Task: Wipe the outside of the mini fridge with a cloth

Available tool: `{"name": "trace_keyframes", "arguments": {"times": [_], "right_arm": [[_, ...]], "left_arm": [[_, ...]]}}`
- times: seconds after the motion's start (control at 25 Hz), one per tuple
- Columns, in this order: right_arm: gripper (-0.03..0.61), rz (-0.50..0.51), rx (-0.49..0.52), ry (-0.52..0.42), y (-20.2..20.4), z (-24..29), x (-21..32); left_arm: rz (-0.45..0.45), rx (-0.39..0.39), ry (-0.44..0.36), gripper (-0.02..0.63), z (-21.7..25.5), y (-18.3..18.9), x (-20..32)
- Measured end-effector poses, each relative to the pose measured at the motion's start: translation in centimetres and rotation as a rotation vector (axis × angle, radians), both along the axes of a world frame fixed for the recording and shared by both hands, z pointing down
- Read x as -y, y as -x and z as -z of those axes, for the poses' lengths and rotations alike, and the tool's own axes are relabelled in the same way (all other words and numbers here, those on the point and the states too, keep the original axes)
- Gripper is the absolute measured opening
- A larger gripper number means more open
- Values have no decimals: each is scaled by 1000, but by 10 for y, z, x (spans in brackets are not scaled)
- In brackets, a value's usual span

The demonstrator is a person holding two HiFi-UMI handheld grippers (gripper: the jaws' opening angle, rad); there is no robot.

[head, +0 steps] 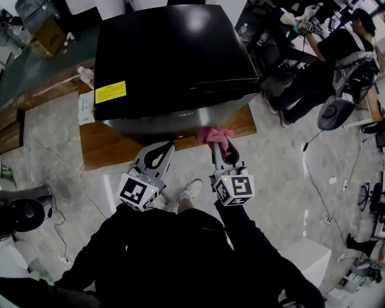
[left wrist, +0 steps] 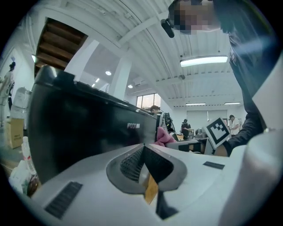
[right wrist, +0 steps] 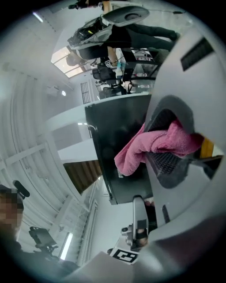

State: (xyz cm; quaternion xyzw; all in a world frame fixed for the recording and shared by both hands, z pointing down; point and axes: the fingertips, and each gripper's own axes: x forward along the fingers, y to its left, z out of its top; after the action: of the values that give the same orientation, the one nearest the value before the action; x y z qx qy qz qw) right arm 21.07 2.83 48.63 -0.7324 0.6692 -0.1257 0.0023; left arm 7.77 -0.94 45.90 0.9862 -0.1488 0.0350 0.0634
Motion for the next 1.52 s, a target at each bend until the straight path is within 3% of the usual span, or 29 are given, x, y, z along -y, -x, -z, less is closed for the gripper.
{"name": "trace_keyframes", "arguments": {"times": [0.32, 0.44, 0.68, 0.92, 1.2, 1.52], "right_arm": [[95, 229, 6, 142, 175, -120, 35], [95, 270, -21, 159, 211, -156, 65], [95, 333, -48, 225, 256, -216, 90], [95, 295, 3, 270, 271, -259, 115], [97, 258, 64, 278, 265, -262, 128], [97, 166, 86, 292, 197, -270, 104]], "left_arm": [[129, 77, 25, 6, -109, 126, 23], [158, 113, 10, 6, -157, 153, 43], [241, 179, 58, 6, -219, 187, 62], [285, 213, 100, 6, -258, 205, 77], [270, 215, 123, 6, -266, 185, 86], [182, 218, 124, 6, -266, 124, 63]]}}
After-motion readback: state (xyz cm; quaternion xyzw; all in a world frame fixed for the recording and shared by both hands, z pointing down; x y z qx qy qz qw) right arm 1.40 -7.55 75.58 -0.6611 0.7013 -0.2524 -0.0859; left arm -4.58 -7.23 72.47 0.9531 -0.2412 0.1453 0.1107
